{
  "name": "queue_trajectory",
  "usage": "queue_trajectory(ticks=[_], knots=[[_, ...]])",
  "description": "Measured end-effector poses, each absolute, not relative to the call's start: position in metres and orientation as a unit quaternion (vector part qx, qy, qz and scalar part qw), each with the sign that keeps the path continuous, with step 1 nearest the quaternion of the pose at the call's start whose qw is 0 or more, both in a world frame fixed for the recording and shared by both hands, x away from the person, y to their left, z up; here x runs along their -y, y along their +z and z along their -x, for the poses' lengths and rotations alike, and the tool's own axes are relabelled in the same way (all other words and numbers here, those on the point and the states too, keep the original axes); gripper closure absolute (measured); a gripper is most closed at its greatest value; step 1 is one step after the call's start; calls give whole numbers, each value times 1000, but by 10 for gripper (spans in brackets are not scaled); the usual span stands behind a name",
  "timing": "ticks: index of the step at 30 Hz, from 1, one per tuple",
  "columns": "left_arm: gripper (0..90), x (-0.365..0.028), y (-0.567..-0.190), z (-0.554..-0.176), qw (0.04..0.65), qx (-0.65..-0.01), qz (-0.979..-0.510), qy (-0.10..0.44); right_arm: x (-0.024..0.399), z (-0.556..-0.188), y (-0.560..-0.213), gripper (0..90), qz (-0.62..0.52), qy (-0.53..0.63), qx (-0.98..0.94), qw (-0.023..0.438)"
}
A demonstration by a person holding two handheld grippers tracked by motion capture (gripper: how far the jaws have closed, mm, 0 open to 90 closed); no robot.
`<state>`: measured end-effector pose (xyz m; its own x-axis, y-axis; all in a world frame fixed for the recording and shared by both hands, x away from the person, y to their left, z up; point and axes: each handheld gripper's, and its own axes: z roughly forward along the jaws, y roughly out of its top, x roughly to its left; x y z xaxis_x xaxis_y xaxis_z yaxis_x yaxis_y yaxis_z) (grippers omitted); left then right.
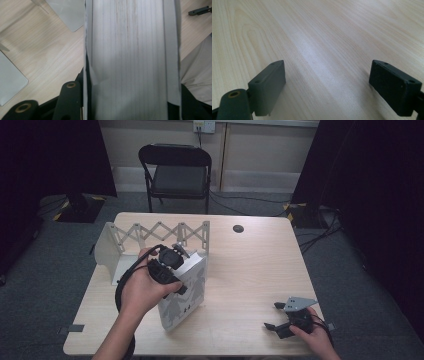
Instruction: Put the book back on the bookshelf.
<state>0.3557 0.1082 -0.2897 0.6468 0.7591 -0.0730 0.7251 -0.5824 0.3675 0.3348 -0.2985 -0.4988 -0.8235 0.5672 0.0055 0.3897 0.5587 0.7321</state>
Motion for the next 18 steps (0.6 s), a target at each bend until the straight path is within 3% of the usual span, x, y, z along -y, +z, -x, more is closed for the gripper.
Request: queue_trajectory(ticks=[18], knots=[[527, -114, -285, -362, 184, -444, -876, 46, 298, -334, -499, 132, -274, 381, -875, 118]])
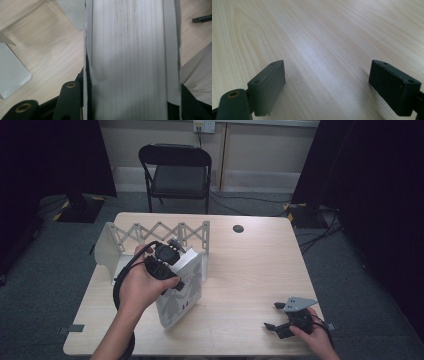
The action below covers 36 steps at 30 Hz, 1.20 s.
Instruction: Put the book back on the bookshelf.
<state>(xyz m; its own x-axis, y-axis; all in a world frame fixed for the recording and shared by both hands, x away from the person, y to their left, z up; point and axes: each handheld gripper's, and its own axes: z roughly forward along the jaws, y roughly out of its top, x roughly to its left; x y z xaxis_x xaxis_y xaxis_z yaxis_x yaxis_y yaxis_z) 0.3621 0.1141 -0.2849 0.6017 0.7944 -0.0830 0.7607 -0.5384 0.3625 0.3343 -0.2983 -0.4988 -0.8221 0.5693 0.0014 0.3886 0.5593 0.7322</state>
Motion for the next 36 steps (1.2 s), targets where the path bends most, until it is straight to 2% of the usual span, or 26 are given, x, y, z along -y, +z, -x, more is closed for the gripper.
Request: queue_trajectory(ticks=[36], knots=[[527, -110, -278, -394, 180, -479, -858, 46, 298, -334, -499, 132, -275, 381, -875, 119]])
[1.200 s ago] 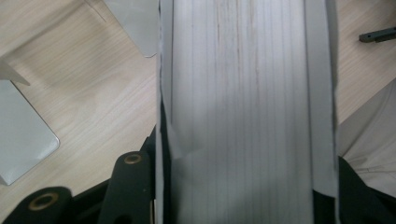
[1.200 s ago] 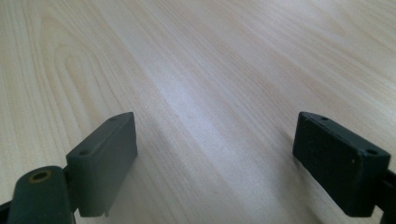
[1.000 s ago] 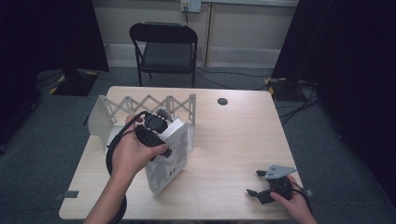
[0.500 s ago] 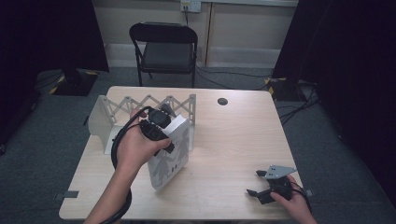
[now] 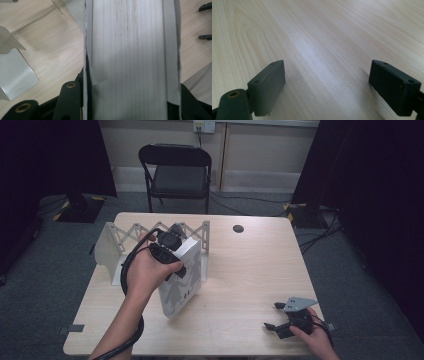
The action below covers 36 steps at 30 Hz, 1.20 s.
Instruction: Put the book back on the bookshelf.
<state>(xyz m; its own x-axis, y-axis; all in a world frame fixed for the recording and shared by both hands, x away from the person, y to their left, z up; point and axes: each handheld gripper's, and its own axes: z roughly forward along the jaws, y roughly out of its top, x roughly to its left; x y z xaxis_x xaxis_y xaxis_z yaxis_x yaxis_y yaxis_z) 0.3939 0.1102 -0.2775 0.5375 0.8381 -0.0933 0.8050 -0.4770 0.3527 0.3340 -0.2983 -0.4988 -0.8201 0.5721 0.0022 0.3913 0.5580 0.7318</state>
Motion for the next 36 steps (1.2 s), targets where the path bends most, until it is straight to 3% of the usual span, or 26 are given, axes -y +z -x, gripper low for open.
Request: queue_trajectory(ticks=[36], knots=[[527, -104, -275, -419, 177, -500, -846, 54, 298, -334, -499, 132, -275, 381, -875, 118]])
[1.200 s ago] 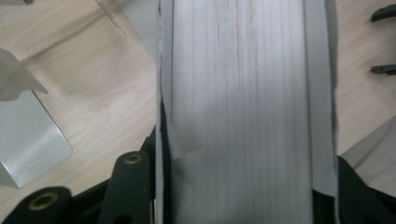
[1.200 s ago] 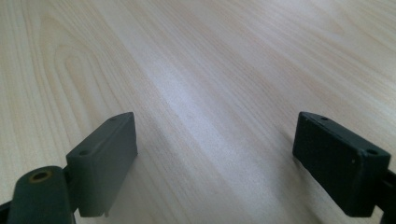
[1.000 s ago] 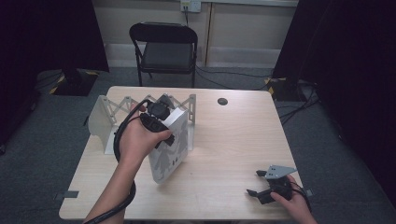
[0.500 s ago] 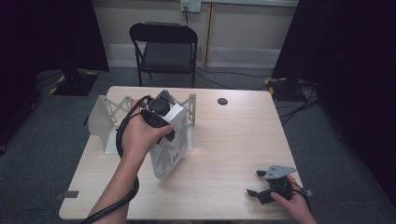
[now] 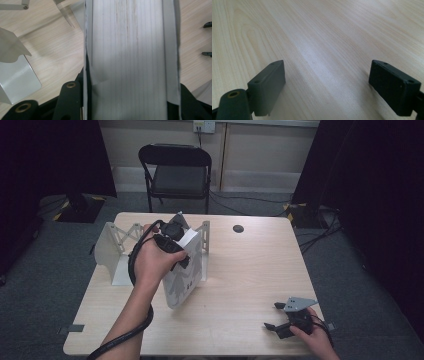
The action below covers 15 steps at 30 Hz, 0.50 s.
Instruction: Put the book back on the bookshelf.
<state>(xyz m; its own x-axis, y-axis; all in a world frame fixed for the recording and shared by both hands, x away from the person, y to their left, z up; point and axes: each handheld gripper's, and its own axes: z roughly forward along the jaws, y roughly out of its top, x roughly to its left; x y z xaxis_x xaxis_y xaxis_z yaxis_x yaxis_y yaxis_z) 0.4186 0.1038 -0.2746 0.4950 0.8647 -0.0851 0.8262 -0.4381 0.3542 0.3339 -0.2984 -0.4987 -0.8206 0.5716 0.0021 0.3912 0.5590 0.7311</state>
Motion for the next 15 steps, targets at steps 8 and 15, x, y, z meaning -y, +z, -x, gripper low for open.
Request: queue_trajectory(ticks=[8, 15], knots=[[527, -99, -274, -423, 180, -503, -844, 54, 298, -334, -499, 132, -275, 380, -875, 118], [527, -98, -275, -427, 180, -511, -839, 50, 298, -334, -499, 132, -275, 381, -875, 118]])
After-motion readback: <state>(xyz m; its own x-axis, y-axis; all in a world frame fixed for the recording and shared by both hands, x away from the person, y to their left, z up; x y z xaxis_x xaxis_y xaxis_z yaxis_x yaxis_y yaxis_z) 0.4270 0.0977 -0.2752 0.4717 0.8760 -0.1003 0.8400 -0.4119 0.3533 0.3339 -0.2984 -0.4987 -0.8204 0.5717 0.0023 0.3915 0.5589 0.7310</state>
